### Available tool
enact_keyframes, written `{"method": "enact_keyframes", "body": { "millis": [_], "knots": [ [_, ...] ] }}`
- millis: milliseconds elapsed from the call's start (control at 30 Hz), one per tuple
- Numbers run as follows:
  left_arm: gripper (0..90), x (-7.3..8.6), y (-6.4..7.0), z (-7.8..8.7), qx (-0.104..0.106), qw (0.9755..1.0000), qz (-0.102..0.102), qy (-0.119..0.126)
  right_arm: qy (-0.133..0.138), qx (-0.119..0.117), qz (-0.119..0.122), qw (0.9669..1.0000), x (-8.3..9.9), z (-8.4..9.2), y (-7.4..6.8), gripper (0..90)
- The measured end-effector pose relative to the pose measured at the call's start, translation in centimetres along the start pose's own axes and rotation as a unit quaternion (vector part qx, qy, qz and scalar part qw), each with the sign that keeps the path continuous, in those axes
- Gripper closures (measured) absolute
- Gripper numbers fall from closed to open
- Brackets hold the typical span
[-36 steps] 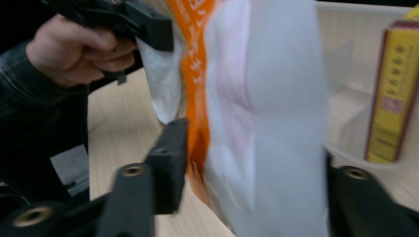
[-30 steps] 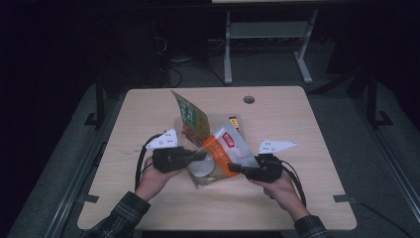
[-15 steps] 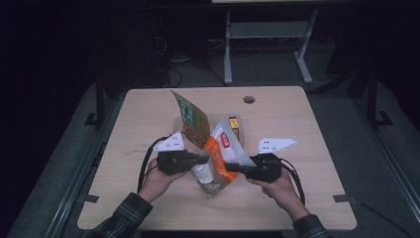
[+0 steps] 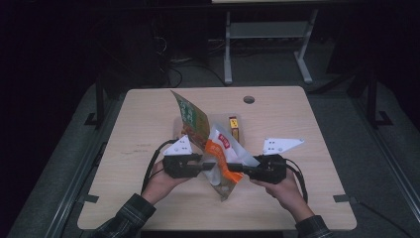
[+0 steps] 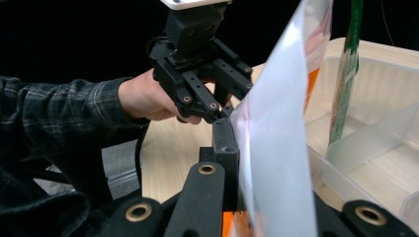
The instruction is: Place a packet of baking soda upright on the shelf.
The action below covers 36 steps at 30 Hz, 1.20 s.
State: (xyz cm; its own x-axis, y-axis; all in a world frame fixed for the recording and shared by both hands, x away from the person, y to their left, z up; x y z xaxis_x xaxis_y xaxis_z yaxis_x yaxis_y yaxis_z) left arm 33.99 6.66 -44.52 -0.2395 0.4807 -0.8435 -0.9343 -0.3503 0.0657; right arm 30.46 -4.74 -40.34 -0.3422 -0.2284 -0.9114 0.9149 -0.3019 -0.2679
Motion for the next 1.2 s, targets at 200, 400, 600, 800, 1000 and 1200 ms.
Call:
{"method": "enact_keyframes", "body": {
  "millis": [200, 400, 600, 800, 1000, 1200],
  "knots": [
    [40.5, 0.2, 0.2, 0.6, -0.008, 1.0000, 0.002, -0.001, -0.007, 0.014, 0.012, 0.9998, -0.1, 0.7, 0.0, 90.0],
    [34.9, 1.5, 0.2, 1.5, -0.016, 0.9998, 0.002, -0.008, -0.012, 0.036, 0.021, 0.9991, -0.5, 1.7, 0.6, 90.0],
    [29.5, 3.2, 0.0, 2.4, -0.020, 0.9995, -0.004, -0.024, -0.015, 0.055, 0.032, 0.9978, -1.2, 2.0, 1.5, 90.0],
    [22.0, 5.1, -0.6, 3.7, -0.025, 0.9988, 0.016, -0.038, -0.011, 0.073, 0.035, 0.9967, -2.9, 2.1, 2.9, 90.0],
    [18.3, 7.5, -1.0, 4.7, -0.027, 0.9975, 0.033, -0.056, 0.000, 0.078, 0.034, 0.9964, -4.5, 1.9, 4.3, 90.0],
    [17.8, 8.2, -1.3, 5.2, -0.030, 0.9969, 0.047, -0.055, -0.008, 0.077, 0.037, 0.9963, -5.9, 0.9, 5.6, 90.0]
  ]
}}
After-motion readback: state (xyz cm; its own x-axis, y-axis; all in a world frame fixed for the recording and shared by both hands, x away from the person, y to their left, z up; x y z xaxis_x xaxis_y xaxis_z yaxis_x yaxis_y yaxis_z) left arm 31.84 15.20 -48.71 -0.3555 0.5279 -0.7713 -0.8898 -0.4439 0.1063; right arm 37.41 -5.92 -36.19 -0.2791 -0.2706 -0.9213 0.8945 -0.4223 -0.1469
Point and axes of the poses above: each handheld gripper's, and its own axes: z roughly backward along the jaws, x roughly out of its underside, y roughly to its right, the point moved 10 cm from there along -z, roughly forward along the jaws, and after that the axes turned 2 degrees about -y, right-handed, at the moved point
